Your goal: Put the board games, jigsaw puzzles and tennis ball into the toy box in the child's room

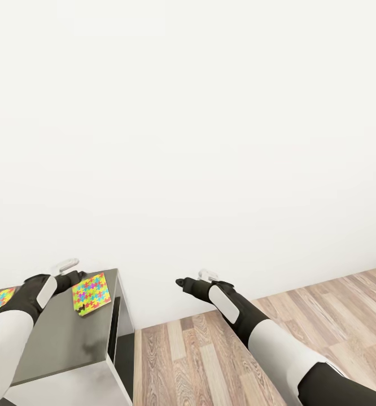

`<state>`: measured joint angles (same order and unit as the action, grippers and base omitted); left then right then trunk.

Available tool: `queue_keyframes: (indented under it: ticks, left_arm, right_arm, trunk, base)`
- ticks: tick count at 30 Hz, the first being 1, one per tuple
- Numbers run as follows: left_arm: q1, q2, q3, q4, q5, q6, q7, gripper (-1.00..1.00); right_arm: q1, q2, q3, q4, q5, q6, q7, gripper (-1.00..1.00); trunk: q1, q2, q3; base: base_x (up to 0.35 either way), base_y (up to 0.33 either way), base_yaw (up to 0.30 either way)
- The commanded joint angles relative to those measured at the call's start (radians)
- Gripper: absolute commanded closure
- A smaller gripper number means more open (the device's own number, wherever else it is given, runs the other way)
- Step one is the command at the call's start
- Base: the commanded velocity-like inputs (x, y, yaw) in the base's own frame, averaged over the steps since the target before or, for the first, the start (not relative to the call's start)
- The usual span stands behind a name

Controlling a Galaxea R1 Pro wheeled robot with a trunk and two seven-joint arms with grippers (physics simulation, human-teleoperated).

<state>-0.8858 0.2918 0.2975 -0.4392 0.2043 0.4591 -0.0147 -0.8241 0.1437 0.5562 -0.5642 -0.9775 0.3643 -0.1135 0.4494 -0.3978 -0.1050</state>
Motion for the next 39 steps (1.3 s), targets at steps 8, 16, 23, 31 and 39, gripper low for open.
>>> queue_keyframes:
  ticks: [8, 16, 23, 31, 39]
  left_arm:
    - [-0.001, 0.000, 0.006, -0.001, -0.032, -0.019, -0.004, -1.00]
    - [0.000, 0.001, 0.005, -0.001, -0.047, -0.023, -0.016, -1.00]
    - [0.000, 0.004, 0.007, -0.001, -0.051, -0.019, -0.018, -1.00]
    - [0.000, 0.004, 0.008, -0.001, -0.052, -0.016, -0.018, -1.00]
    - [0.000, 0.005, 0.008, -0.001, -0.052, -0.016, -0.018, -1.00]
  right_arm:
    - [-0.001, 0.000, 0.005, -0.002, -0.010, 0.001, -0.010, -1.00]
    - [-0.001, 0.001, 0.006, -0.002, -0.010, 0.001, -0.011, -1.00]
    - [-0.001, 0.002, 0.006, -0.002, -0.010, 0.001, -0.011, -1.00]
    - [-0.001, 0.002, 0.007, -0.002, -0.010, 0.001, -0.011, -1.00]
    - [-0.001, 0.002, 0.007, -0.002, -0.010, 0.001, -0.011, -1.00]
  trunk:
    - [0.001, -0.002, -0.002]
    - [0.001, -0.002, -0.002]
    - [0.001, -0.002, -0.002]
    - [0.001, -0.002, -0.002]
    - [0.001, -0.002, -0.002]
  base:
    - [0.000, 0.000, 0.000]
    - [0.000, 0.000, 0.000]
    - [0.037, 0.022, 0.000]
    - [0.148, 0.065, 0.000]
    - [0.033, 0.011, 0.000]
